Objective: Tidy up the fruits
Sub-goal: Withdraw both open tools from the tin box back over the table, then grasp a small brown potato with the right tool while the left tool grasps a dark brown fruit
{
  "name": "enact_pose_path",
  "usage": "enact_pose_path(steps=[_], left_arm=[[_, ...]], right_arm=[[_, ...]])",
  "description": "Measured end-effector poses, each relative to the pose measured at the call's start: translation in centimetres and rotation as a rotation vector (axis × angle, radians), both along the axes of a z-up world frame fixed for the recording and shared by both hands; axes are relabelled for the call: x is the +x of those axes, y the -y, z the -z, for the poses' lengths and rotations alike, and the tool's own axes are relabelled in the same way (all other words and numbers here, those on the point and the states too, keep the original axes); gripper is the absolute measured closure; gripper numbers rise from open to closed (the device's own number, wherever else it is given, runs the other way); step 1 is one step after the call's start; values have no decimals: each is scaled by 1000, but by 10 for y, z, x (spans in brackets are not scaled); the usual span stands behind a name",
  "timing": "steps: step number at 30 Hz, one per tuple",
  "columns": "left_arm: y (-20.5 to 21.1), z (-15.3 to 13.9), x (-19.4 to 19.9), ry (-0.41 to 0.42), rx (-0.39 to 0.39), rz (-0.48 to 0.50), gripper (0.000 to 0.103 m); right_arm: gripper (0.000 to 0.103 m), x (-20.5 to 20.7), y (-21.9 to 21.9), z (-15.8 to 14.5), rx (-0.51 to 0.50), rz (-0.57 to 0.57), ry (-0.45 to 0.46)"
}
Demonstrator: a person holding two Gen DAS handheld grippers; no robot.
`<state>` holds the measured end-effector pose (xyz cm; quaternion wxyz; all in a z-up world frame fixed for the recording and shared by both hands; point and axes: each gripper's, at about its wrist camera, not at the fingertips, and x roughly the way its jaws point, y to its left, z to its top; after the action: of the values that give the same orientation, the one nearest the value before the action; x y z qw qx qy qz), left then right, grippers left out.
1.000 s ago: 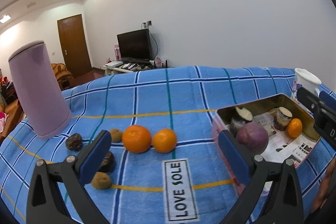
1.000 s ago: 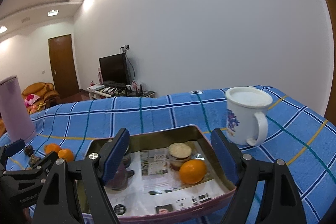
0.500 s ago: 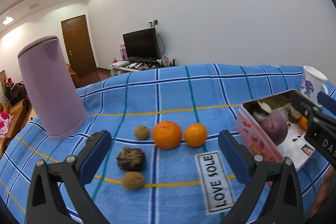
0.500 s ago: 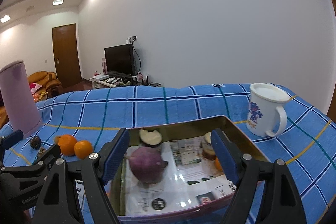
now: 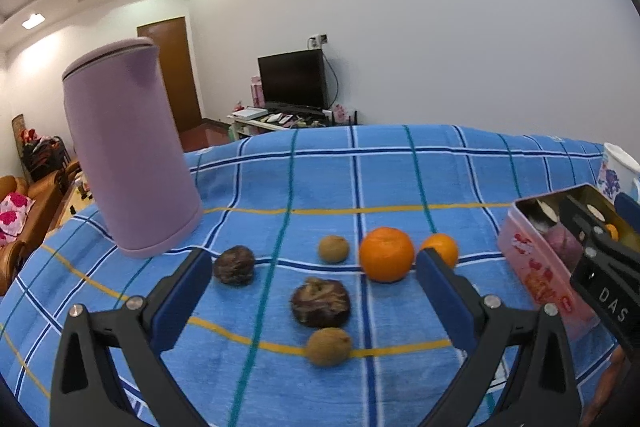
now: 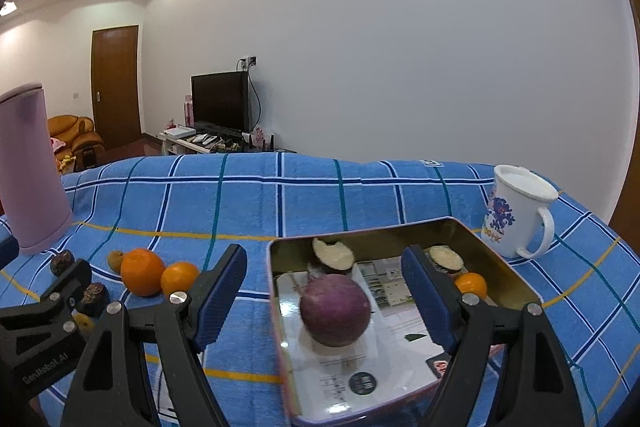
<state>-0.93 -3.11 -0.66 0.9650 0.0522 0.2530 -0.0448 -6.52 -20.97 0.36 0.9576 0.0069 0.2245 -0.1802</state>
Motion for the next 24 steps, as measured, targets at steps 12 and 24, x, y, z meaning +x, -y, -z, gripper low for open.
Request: enact_pose_path(steps=[12,24], left_arm=[[-38,3,16,-13,5,-73,0],[-118,12,51,-97,-36,-276,0]], right_arm=[[22,15,-25,3,41,-43,-21],[22,37,-69,11,96,-214,-100]])
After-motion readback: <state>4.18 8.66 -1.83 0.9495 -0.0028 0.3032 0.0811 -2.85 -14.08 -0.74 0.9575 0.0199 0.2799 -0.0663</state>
